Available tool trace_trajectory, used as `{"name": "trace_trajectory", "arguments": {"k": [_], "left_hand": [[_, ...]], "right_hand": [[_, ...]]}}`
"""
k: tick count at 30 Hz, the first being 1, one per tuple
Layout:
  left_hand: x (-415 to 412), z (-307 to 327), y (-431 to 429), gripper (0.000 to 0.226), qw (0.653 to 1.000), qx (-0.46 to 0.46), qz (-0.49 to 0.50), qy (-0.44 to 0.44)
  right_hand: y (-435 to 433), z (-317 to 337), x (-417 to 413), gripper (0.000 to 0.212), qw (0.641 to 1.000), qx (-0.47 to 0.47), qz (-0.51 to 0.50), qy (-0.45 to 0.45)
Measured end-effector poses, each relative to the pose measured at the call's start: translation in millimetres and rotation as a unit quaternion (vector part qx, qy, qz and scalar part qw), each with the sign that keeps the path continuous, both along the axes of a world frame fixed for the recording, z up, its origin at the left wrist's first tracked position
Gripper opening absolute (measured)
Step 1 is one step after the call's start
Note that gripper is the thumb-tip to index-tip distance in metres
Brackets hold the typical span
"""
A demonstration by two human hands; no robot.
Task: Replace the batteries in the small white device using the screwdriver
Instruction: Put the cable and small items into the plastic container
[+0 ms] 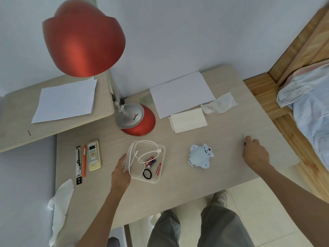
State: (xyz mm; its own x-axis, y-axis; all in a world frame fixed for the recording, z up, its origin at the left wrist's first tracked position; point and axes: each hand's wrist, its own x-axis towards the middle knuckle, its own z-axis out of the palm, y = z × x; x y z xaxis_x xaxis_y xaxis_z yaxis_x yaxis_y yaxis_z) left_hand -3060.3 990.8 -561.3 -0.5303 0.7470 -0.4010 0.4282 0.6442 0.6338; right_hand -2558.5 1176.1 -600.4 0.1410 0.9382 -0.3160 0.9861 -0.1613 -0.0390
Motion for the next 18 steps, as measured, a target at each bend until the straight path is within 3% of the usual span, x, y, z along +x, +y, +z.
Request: {"name": "trace_trajectory", "arguments": {"k": [9,12,15,18], "left_hand": [[0,6,1,0.053,1.000,-0.011,0.009,-0.021],[-5,6,0,0.054,0.997,0.005,0.024,-0.073],[-13,10,0,0.056,0.991,-0.007,0.032,-0.128],[-14,24,0,0.056,0.985,-0.017,0.054,-0.165]], "right_hand": [[1,6,0,0.016,1.000,-0.010,0.000,0.011],[4,6,2,0.020,0.998,-0.028,-0.022,0.043],[6,9,2,0.025,0.984,-0.048,-0.092,0.145],[-2,32,-12,0.041,0.909,-0.060,-0.243,0.333]]}}
